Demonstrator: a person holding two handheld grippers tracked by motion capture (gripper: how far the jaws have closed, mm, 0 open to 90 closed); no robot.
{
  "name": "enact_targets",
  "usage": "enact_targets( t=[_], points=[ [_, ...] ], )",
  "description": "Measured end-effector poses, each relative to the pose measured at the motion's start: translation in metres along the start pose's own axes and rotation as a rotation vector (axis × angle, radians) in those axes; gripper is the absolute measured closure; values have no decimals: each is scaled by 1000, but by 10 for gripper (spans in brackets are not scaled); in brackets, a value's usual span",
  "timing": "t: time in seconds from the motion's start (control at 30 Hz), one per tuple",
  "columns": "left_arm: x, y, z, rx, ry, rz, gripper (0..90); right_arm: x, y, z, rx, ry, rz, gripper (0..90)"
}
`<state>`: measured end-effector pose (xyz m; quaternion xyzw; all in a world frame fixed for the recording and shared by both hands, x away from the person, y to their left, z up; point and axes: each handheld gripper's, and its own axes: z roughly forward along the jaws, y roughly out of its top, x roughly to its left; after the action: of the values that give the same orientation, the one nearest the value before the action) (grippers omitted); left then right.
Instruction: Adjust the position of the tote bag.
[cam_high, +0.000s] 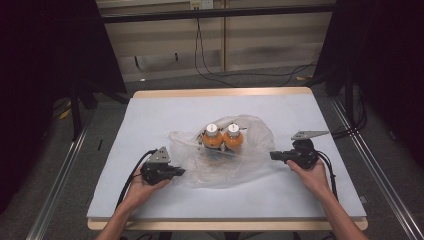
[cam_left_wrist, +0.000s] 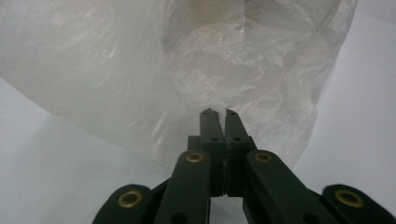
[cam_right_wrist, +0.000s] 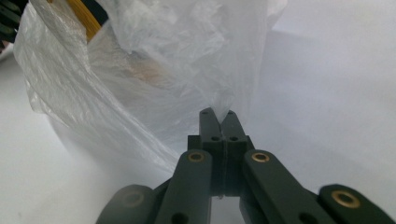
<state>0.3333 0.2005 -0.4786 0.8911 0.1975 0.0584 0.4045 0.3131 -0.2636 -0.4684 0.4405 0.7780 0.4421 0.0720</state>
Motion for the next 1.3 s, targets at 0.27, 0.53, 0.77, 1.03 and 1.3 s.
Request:
enact_targets(
  t=[0.27,0.53,0.77,1.03,1.3],
  points=[
    [3,-4,4,1,-8,-24,900,-1,-12,15,86,-20,-49,900],
    [-2,-2,2,-6,3,-15,866,2,-12,15,65,-23,-68,818],
    [-12,5,-10,-79,-9,-11,750,13,-5,-2,-42,-7,-94,653],
    [-12,11,-35,-209,25,-40,651,26,-1,-29,-138,-26,-94,507],
    [-5,25,-59,-349,51,-80,634,39,0,-51,-188,-41,-113,513]
  ],
)
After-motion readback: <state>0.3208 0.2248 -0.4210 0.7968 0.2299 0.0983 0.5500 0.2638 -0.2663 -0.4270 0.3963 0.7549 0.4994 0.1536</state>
